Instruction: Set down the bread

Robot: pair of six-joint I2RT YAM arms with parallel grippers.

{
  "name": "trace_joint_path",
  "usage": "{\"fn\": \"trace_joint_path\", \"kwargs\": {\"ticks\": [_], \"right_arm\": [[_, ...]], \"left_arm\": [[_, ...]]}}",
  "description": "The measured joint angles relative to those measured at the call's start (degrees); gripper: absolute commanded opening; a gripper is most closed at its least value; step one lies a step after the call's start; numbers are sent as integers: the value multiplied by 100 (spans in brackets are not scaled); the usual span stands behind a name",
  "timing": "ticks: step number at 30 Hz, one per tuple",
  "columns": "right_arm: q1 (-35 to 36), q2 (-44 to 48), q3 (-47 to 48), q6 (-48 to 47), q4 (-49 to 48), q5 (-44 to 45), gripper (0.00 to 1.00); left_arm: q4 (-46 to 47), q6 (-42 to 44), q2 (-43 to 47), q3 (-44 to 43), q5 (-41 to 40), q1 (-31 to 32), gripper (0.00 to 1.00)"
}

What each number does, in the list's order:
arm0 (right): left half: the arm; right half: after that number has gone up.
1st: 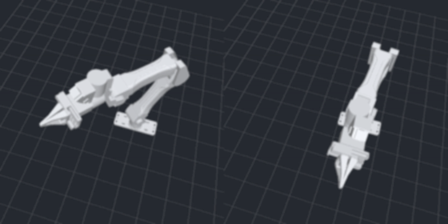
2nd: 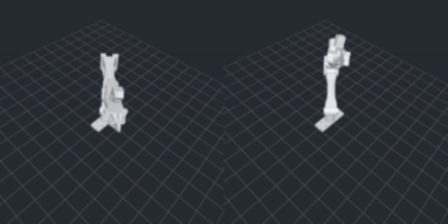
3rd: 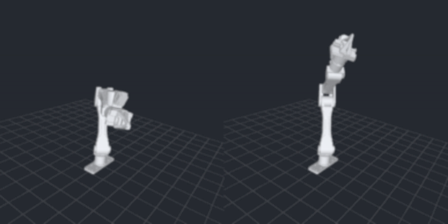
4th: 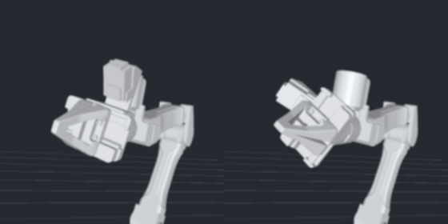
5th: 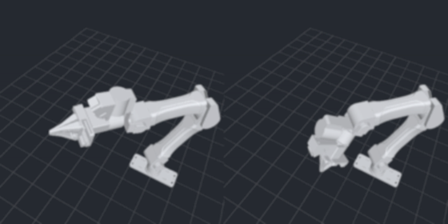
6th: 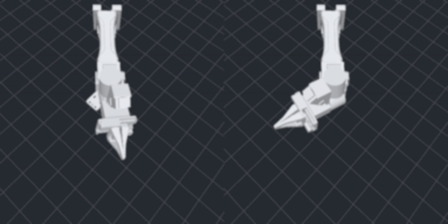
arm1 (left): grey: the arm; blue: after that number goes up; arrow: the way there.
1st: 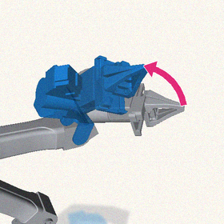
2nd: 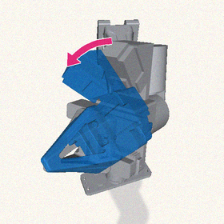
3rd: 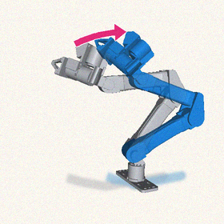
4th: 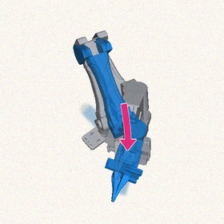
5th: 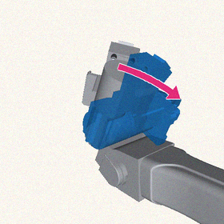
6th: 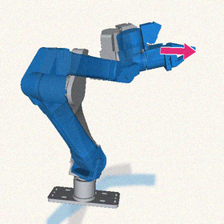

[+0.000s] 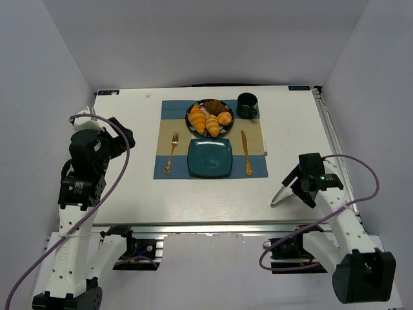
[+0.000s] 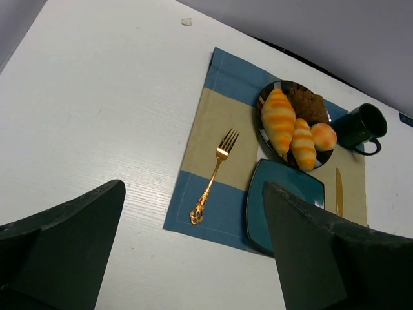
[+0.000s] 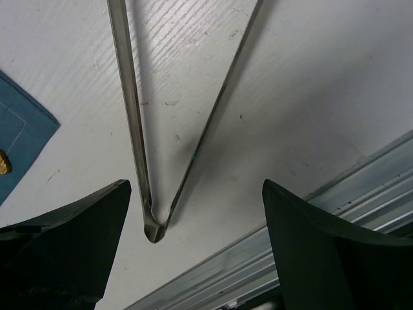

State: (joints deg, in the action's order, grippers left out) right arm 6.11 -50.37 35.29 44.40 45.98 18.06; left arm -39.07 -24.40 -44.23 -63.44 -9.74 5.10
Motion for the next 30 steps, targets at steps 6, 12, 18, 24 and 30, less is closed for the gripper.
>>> {"fn": "trace_joint_path", "kwargs": {"ticks": [6,12,18,24,30], "right_arm": [[0,-713,-35,-31,-638,-28,89],[0,-1279,-59,-107,-1200,-33,89],[0,-1856,-59,-33,-1506,-15,89],[0,-2212,-59,39,-1600,4,85],[2,-2205,-133,35,-1674,76,78]], "left_arm": [[9,0,20,37,11,0,98],[4,28,7,94,13,0,98],[2,70,-9,116,4,0,98],[-44,131,-44,116,-42,0,98],[-114,144,-20,116,-101,0,98]]}}
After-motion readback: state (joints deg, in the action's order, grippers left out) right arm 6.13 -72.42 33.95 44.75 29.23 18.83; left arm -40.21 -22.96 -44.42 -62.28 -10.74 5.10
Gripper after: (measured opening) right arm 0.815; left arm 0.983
